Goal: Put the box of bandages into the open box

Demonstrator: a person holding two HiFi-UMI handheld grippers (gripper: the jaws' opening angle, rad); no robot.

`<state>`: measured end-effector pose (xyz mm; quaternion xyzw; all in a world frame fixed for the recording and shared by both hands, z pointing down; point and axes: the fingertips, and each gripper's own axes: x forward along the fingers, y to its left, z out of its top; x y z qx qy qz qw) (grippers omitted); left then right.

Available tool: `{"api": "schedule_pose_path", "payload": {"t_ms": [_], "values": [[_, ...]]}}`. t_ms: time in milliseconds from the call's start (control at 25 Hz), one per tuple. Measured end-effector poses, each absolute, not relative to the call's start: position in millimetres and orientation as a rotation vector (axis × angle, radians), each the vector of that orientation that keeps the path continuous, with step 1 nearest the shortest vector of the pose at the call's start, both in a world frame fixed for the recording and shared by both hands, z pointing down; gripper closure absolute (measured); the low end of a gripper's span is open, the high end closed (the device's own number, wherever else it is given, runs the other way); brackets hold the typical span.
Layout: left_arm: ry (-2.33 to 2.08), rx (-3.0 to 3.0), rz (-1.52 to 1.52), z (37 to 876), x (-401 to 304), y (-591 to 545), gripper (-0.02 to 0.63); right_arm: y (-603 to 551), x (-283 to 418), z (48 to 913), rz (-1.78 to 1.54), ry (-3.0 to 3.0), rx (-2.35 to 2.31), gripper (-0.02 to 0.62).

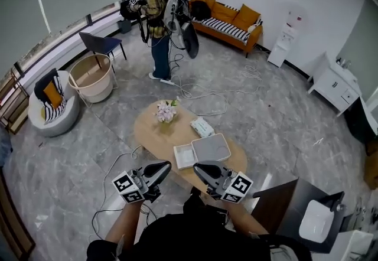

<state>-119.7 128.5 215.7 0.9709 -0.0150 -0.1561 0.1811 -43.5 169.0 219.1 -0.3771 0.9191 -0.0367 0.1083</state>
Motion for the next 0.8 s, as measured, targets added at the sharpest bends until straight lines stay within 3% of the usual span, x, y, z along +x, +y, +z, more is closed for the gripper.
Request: {"api": "schedule_pose_path", "payload": {"t_ms": [320, 800], "values": [[0.028, 2.688, -0.372, 249, -177, 207, 0.589, 246, -105, 226, -0.153, 2.734, -1.080, 0.584], [0.079, 2.684, -0.356, 223, -162, 278, 0.589, 313, -120, 195, -0.091, 2.811, -0.917, 0.584]]}}
